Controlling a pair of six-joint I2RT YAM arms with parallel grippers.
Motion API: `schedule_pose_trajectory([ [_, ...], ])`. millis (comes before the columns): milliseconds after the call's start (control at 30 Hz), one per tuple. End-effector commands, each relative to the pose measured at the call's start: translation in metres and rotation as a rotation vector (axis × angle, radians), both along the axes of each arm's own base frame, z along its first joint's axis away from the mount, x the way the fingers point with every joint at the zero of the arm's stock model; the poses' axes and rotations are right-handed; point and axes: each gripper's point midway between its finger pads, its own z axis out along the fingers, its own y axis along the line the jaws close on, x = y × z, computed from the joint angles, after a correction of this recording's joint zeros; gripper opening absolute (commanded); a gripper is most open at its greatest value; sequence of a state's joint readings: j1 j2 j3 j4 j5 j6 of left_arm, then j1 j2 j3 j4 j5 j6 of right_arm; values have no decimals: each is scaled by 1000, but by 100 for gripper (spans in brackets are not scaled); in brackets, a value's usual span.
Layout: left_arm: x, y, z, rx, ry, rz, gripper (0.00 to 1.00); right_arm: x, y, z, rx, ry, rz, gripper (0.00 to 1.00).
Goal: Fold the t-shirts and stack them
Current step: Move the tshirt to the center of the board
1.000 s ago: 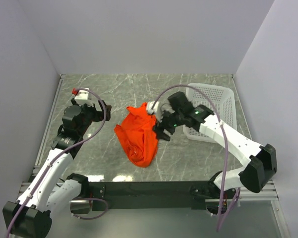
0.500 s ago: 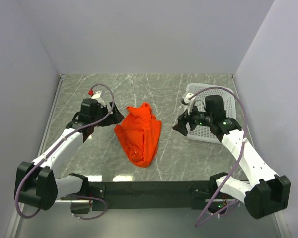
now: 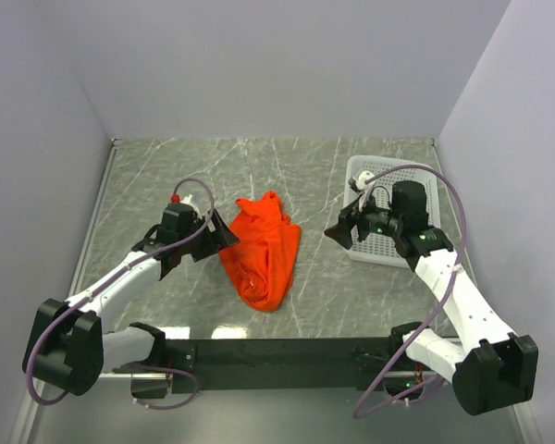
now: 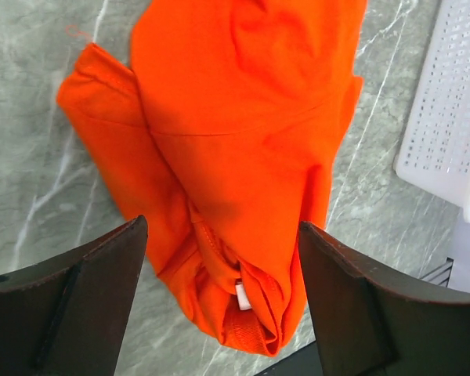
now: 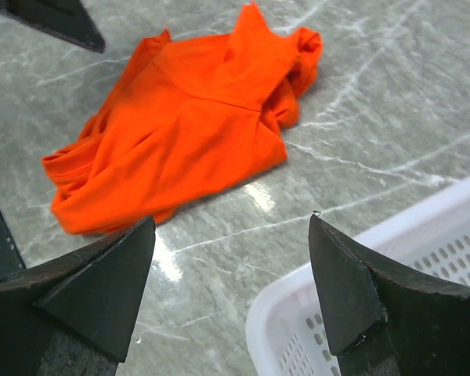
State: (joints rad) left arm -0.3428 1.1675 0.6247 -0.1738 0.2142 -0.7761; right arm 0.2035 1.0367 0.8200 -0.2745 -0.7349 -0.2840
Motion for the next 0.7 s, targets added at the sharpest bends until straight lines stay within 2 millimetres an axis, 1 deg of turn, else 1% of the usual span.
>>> schedule_pose_trajectory([
  [0,11,-7,22,-35,-68,7,83,17,-12,11,8,-59,-105,84],
  [33,10,-6,23,-29,-71,2,83,29,-24,9,-24,-67,-196,84],
  [67,12,-7,33,-27,-98,-5,84,38,-33,7,-34,-52,-272,83],
  [100,13,-5,37,-6,-121,-18,84,46,-40,4,-50,-37,-326,83],
  [133,13,-3,46,7,-136,-24,85,55,-52,0,-78,-28,-404,82],
  [167,14,-2,56,17,-170,-32,85,59,-54,-2,-65,0,-447,82],
  [200,15,3,61,62,-207,-51,86,63,-55,-8,-61,29,-470,82],
  [233,15,6,72,86,-229,-59,87,69,-59,-8,-55,32,-523,87],
  [267,15,10,81,112,-261,-59,88,72,-59,-9,-18,63,-566,91],
  [333,18,26,88,206,-309,-37,90,81,-57,-11,-6,87,-633,92],
  [367,16,33,94,232,-327,-28,91,87,-67,-13,-20,96,-730,92],
  [400,16,40,96,271,-346,-20,92,97,-69,-16,-34,114,-775,92],
  [433,12,41,93,281,-349,-28,92,99,-70,-22,-59,137,-811,93],
  [467,11,48,97,300,-373,-7,93,102,-70,-26,-80,146,-843,93],
  [533,6,53,96,313,-402,6,93,115,-63,-42,-129,188,-866,92],
  [567,6,54,98,306,-422,10,94,113,-58,-43,-132,191,-854,92],
  [600,4,54,98,304,-426,7,94,120,-60,-51,-171,191,-885,91],
  [667,2,56,109,297,-461,27,94,125,-59,-60,-212,193,-904,88],
])
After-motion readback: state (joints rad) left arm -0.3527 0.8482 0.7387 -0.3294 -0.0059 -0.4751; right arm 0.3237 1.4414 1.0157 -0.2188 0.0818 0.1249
